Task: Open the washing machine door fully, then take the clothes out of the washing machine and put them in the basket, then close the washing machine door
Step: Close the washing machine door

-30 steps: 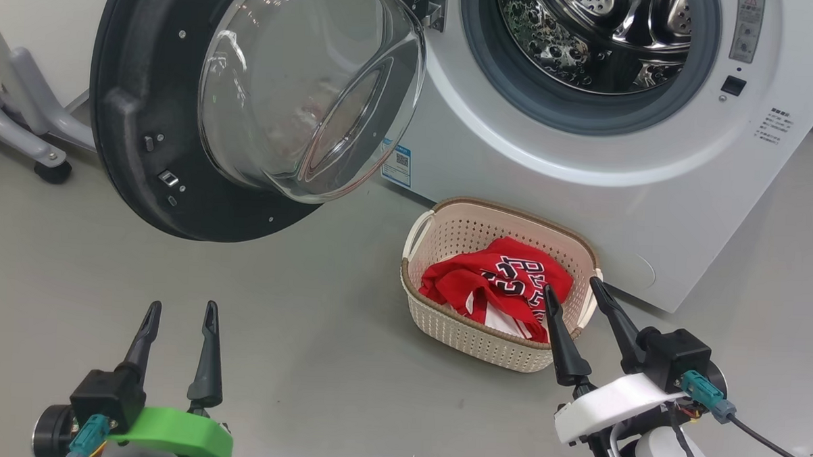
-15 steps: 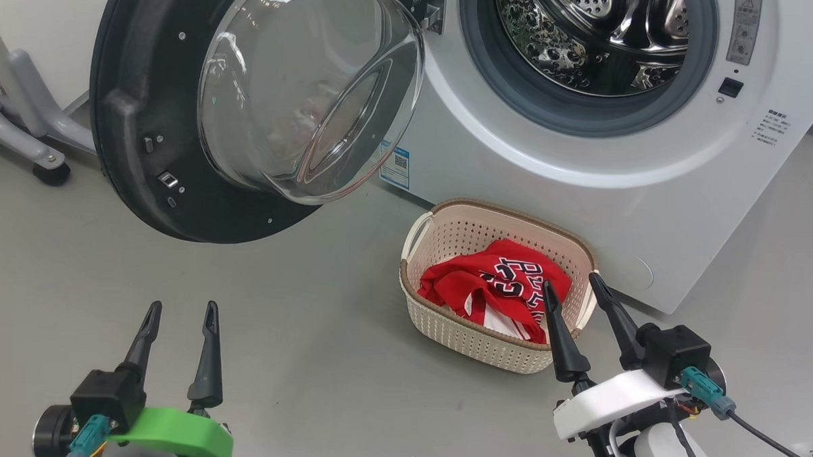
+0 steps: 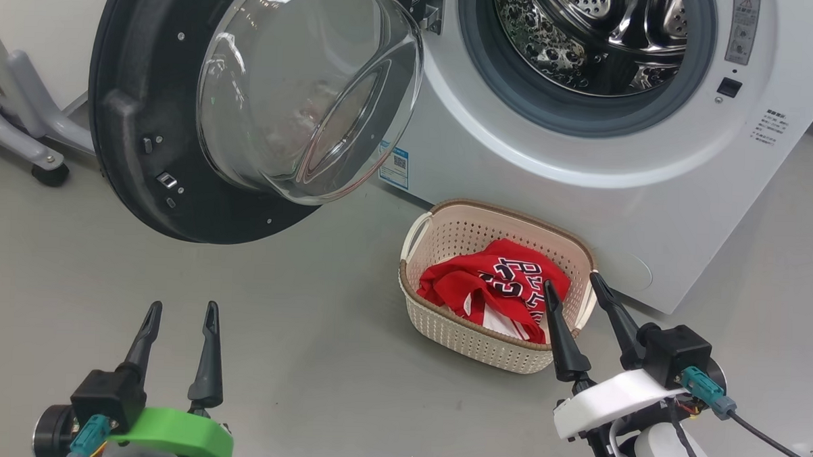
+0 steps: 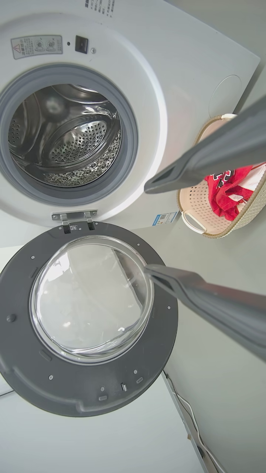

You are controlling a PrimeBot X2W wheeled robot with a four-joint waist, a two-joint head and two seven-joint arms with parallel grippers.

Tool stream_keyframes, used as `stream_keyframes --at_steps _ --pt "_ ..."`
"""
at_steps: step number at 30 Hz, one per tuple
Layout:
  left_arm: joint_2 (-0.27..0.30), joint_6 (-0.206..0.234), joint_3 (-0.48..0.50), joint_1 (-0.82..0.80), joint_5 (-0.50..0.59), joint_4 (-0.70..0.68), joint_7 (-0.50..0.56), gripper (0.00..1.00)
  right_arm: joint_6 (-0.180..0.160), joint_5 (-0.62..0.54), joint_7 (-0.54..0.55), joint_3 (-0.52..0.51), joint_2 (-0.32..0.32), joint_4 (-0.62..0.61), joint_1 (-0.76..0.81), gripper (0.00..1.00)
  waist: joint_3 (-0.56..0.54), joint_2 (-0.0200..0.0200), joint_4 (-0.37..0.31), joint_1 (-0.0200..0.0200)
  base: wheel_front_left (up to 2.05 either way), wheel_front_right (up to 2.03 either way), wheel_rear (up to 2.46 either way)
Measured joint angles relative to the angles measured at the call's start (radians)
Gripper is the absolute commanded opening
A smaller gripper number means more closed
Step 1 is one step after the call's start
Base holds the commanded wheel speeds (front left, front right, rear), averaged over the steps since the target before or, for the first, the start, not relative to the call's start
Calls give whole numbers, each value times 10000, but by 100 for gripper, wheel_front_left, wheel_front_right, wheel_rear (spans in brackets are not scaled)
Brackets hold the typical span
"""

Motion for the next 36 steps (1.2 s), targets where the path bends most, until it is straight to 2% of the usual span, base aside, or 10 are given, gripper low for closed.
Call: stream_keyframes --at_steps 6,7,8,9,10,25,36 --pt "0 0 4 0 0 4 2 100 -25 0 0 0 2 -17 0 100 7 0 -14 0 0 0 0" --pt "0 0 6 0 0 0 2 86 -27 0 0 13 2 -27 0 100 16 0 -17 0 0 0 0" --pt "0 0 12 2 0 -12 0 47 -27 0 0 46 2 -42 0 100 34 0 -22 0 0 0 0" --pt "0 0 15 3 0 -23 0 18 -31 -2 0 75 6 -67 0 100 63 0 -30 0 0 0 0" --pt "2 0 15 3 0 -31 2 0 -42 -2 0 84 8 -94 0 100 100 0 -37 0 0 0 0" --pt "69 -8 389 -52 -27 -773 0 0 -115 -313 151 278 -186 -506 -258 100 1062 0 -254 0 0 0 0" --pt "1080 -88 1191 -1296 182 -1883 0 0 -190 -646 445 326 -487 -1141 -819 100 2144 0 -559 0 0 0 0"
